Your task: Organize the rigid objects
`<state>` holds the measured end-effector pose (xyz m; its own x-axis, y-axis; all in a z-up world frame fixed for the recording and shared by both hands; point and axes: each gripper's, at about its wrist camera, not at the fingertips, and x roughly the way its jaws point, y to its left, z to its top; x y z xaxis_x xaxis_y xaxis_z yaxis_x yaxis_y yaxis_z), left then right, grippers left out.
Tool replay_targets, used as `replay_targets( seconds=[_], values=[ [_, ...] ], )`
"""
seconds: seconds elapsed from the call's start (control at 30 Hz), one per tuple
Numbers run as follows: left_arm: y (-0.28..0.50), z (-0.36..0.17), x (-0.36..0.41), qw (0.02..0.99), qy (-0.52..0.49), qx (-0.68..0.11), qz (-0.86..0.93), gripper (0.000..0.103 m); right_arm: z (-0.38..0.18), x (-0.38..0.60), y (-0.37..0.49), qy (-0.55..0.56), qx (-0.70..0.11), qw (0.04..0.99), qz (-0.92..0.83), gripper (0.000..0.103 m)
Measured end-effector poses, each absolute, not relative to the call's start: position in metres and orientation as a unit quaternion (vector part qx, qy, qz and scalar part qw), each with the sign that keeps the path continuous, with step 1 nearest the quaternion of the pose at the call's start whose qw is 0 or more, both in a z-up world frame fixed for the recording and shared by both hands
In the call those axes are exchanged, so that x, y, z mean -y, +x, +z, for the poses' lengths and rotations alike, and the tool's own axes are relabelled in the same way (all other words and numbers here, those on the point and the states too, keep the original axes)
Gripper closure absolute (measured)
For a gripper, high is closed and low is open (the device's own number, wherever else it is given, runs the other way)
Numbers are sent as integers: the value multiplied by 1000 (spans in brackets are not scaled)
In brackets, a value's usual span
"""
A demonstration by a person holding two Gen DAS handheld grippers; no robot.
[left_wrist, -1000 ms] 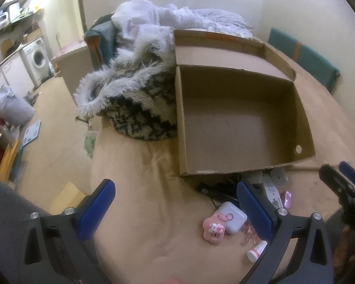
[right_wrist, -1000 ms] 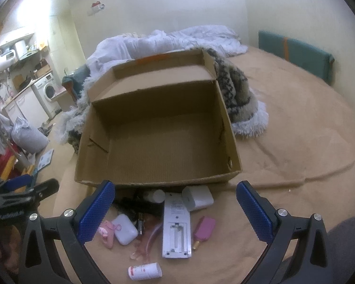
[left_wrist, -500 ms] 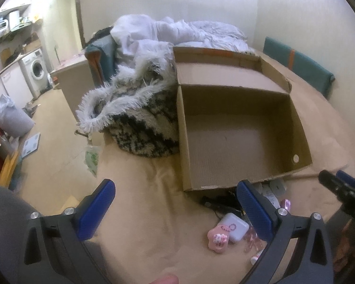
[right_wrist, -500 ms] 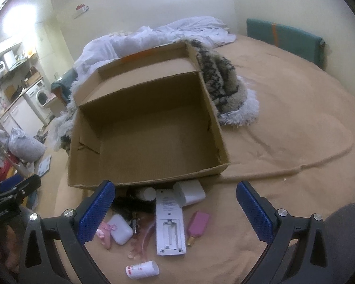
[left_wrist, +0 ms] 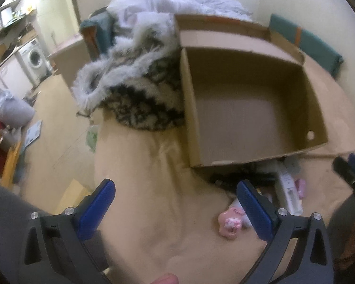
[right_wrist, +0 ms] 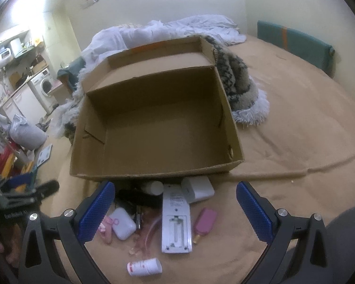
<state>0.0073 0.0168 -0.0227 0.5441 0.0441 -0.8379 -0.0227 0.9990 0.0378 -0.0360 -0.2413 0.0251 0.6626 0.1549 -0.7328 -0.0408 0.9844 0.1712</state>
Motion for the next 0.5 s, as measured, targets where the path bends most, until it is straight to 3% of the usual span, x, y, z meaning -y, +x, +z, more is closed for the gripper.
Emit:
replay_targets(
  seconds=[0.5],
  values=[
    [5, -10, -10, 885, -12, -466, 12, 1, 15, 256, -30, 125, -426, 895, 52, 0]
  ],
)
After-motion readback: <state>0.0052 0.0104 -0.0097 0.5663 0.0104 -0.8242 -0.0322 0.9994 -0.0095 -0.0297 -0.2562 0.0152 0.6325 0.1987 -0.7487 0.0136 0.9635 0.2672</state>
